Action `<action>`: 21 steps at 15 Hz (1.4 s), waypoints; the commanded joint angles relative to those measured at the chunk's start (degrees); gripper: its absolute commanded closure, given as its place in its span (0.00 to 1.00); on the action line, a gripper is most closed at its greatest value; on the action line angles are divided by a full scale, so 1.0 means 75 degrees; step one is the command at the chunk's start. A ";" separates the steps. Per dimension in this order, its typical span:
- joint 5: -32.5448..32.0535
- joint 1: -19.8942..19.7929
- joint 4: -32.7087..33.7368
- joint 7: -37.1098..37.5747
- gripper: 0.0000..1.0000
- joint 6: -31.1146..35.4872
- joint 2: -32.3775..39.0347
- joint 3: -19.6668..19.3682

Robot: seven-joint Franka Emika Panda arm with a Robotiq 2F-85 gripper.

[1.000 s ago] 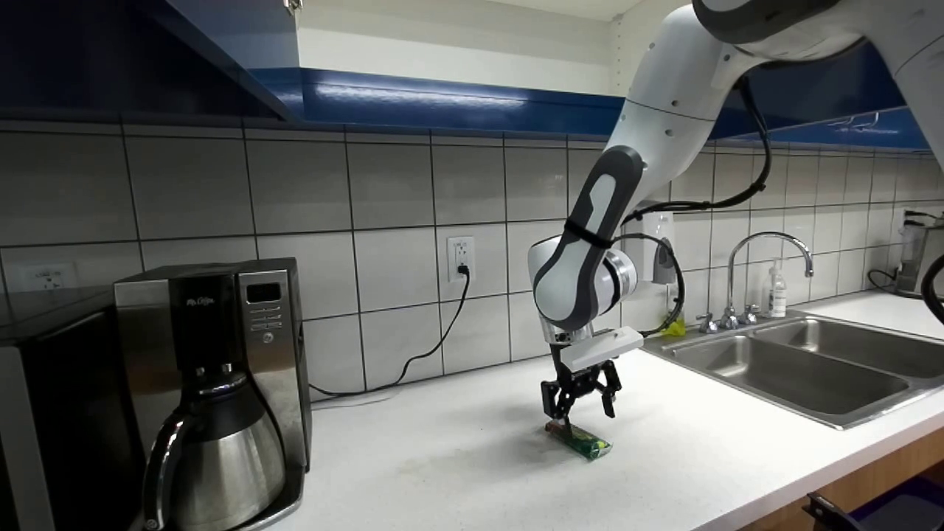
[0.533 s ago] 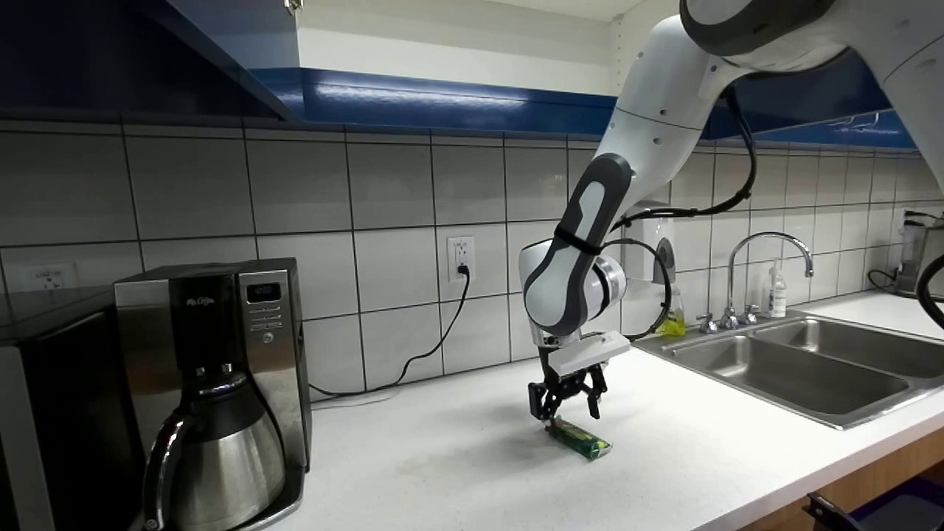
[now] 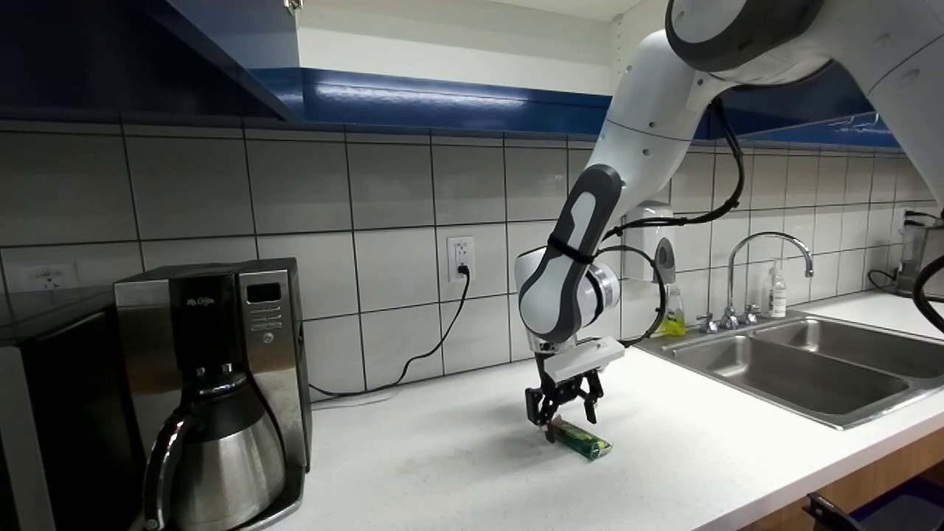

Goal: Put the chocolate bar inside the cupboard

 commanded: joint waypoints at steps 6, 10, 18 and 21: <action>0.0075 -0.0025 0.0162 -0.0060 0.00 -0.0007 0.0159 -0.0233; 0.0107 -0.0020 0.0175 -0.0069 0.00 0.0036 0.0268 -0.0212; 0.0189 -0.0049 0.0276 -0.0101 0.32 0.0066 0.0446 -0.0184; 0.0267 -0.0062 0.0314 -0.0136 0.56 0.0088 0.0470 -0.0128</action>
